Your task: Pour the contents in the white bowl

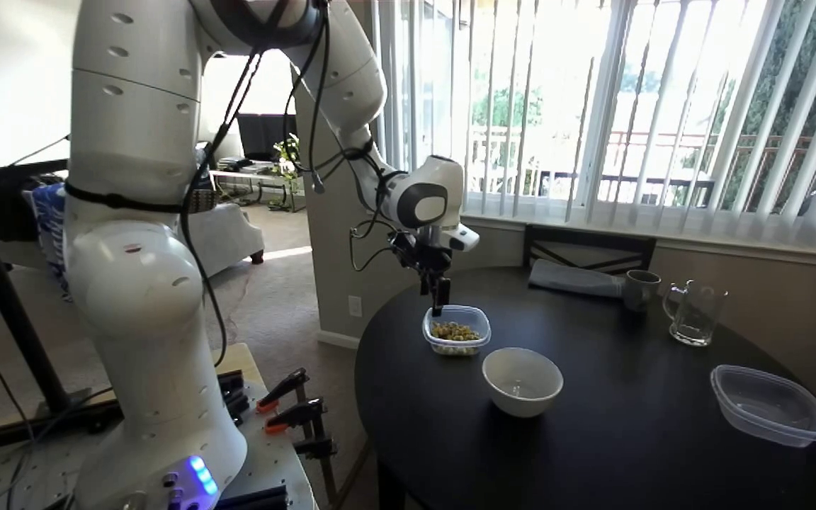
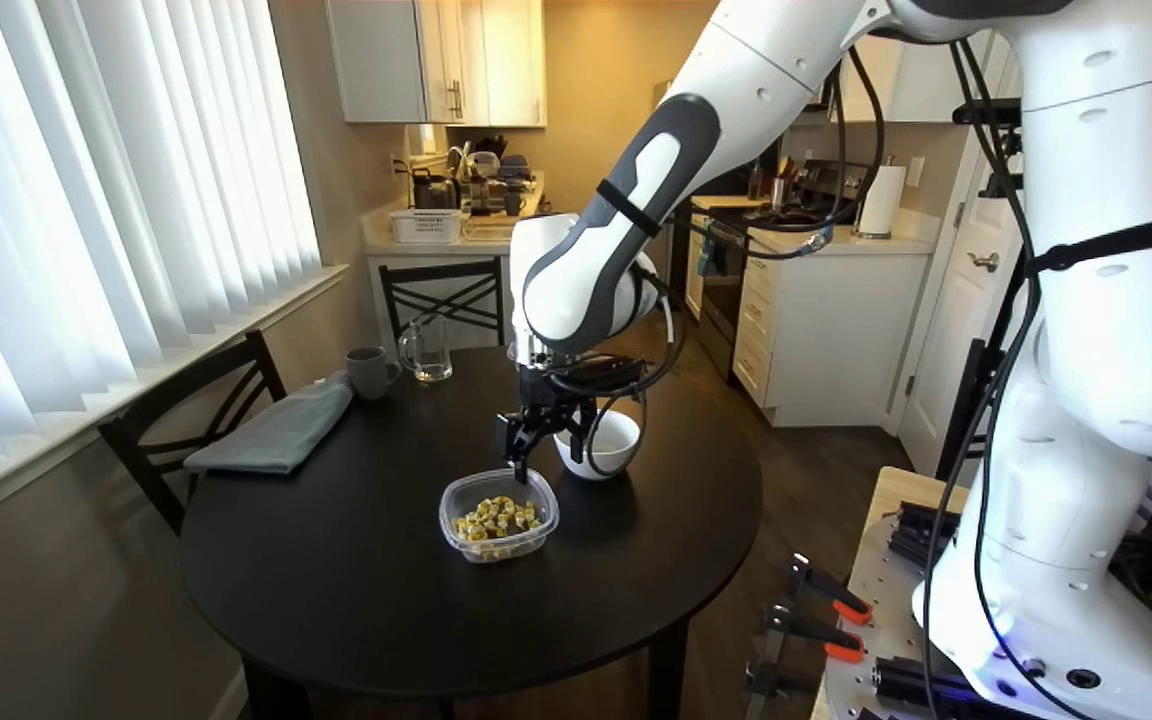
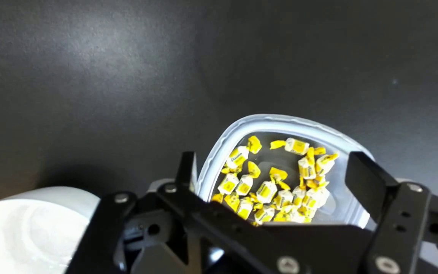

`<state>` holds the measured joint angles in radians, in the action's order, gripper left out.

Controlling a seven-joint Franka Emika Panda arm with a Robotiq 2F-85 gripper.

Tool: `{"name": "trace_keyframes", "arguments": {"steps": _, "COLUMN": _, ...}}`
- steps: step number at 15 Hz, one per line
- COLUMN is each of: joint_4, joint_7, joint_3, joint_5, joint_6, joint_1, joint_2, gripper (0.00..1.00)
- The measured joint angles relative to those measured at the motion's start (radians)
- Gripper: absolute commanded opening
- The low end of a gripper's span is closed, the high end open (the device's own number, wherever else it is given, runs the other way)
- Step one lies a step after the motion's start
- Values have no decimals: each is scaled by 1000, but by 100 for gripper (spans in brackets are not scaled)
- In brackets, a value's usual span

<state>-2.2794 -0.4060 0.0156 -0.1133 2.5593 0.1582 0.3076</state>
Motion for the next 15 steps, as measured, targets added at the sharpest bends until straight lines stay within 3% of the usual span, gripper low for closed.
{"name": "trace_keyframes", "arguments": {"steps": 8, "joint_4": 245, "joint_7": -20, "joint_3": -20, "joint_5": -80, "joint_6": 0, "joint_1": -28, "joint_2": 293, "gripper": 100}}
{"name": "trace_keyframes", "arguments": {"steps": 13, "joint_4": 282, "joint_7": -30, "joint_3": -31, "joint_5": -150, "joint_6": 1, "joint_1": -57, "joint_2": 360, "gripper": 100}}
{"name": "trace_keyframes", "arguments": {"steps": 14, "joint_4": 282, "joint_7": -30, "joint_3": -30, "joint_5": -162, "joint_6": 1, "joint_1": -66, "joint_2": 360, "gripper": 75}}
{"name": "trace_keyframes", "arguments": {"steps": 15, "joint_4": 282, "joint_7": -30, "joint_3": -30, "joint_5": -173, "joint_6": 1, "joint_1": -73, "joint_2": 360, "gripper": 74}}
